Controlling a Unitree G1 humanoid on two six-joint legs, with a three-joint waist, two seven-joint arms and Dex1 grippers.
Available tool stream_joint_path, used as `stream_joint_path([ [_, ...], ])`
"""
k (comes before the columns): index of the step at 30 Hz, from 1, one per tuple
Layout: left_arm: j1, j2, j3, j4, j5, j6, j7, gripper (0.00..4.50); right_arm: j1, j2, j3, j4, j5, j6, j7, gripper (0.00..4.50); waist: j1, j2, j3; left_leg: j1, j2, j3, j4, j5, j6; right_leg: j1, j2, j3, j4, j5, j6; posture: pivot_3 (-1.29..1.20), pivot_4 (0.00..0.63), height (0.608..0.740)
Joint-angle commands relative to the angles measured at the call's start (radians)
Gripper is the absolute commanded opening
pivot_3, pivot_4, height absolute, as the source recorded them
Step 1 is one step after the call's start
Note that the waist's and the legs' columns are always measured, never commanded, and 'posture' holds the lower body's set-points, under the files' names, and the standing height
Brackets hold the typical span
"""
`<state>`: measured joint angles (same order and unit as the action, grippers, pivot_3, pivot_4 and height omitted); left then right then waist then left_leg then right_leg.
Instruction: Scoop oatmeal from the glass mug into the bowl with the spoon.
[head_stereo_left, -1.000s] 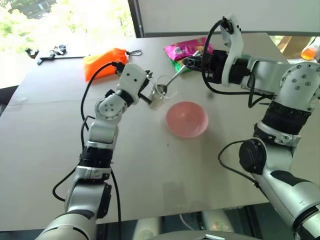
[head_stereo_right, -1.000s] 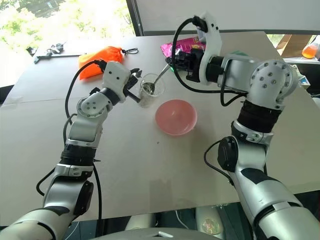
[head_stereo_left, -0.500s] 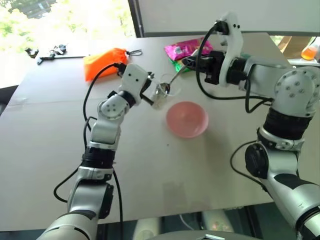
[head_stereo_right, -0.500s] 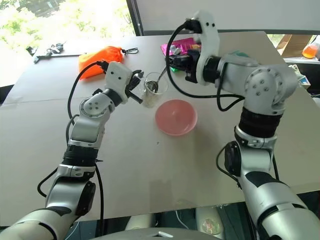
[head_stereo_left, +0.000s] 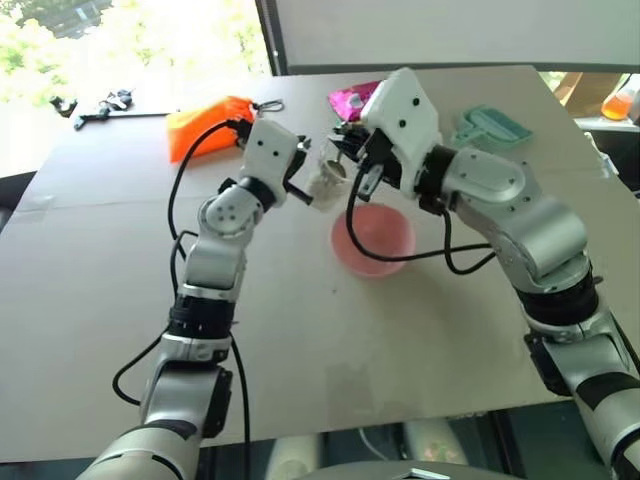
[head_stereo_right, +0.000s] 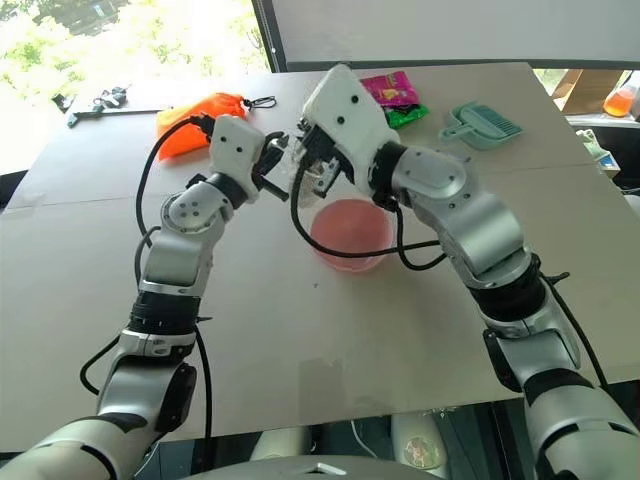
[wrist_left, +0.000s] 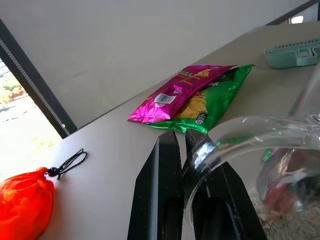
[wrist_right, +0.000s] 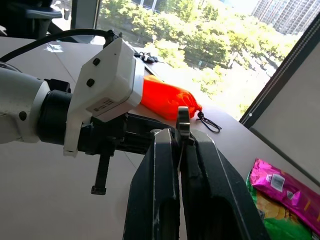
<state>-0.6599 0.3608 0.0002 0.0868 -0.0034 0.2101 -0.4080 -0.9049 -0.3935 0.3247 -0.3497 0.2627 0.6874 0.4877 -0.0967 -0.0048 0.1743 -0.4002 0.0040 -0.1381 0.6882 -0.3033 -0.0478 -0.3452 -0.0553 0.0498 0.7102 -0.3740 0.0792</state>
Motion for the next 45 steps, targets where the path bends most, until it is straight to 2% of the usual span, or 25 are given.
stream_joint_path([
  [1,-0.001,-0.008,0.008,-0.066,-0.014,-0.014,0.011,0.13,0.024,0.022,-0.013,-0.046,0.021,0.019,0.027,0.0,0.0,0.0,0.0,0.0,0.0,0.0,0.0,0.0,0.0,0.0,0.0,0.0,0.0,0.0,0.0,0.0,0.15,0.74],
  [13,0.008,0.008,0.003,-0.051,0.013,-0.055,0.014,0.13,-0.057,0.138,-0.245,0.029,0.222,0.403,-0.024,0.0,0.001,0.0,0.0,0.0,0.0,0.0,0.0,0.001,-0.001,0.0,0.0,0.0,0.0,0.0,0.0,0.0,0.15,0.74],
  [19,0.02,0.014,0.007,-0.033,0.019,-0.076,0.013,0.13,-0.167,0.222,-0.459,0.135,0.331,0.652,-0.108,0.0,0.001,0.0,0.0,0.001,0.0,0.0,-0.001,0.001,-0.001,0.0,0.0,0.0,0.001,0.0,0.0,0.0,0.15,0.74],
  [24,0.033,0.022,0.007,-0.014,0.026,-0.094,0.016,0.13,-0.293,0.256,-0.626,0.27,0.362,0.801,-0.162,0.0,0.001,0.0,0.0,0.001,0.0,0.0,-0.001,0.001,-0.001,0.0,0.0,0.0,0.002,0.0,0.0,0.0,0.15,0.74],
  [32,0.051,0.008,0.016,-0.024,0.007,-0.058,0.028,0.13,-0.383,0.283,-0.761,0.394,0.349,0.894,-0.222,0.0,0.0,0.0,0.0,0.001,0.0,0.0,-0.002,0.001,-0.001,0.0,0.0,0.0,0.002,0.0,0.0,0.0,0.15,0.74],
  [45,0.05,-0.006,0.022,-0.047,-0.009,0.011,0.037,0.13,-0.434,0.27,-0.884,0.572,0.317,0.91,-0.288,0.0,0.0,0.0,0.0,0.0,0.0,0.001,-0.002,0.001,-0.001,0.0,0.0,0.001,0.002,0.0,0.0,0.0,0.15,0.74],
])
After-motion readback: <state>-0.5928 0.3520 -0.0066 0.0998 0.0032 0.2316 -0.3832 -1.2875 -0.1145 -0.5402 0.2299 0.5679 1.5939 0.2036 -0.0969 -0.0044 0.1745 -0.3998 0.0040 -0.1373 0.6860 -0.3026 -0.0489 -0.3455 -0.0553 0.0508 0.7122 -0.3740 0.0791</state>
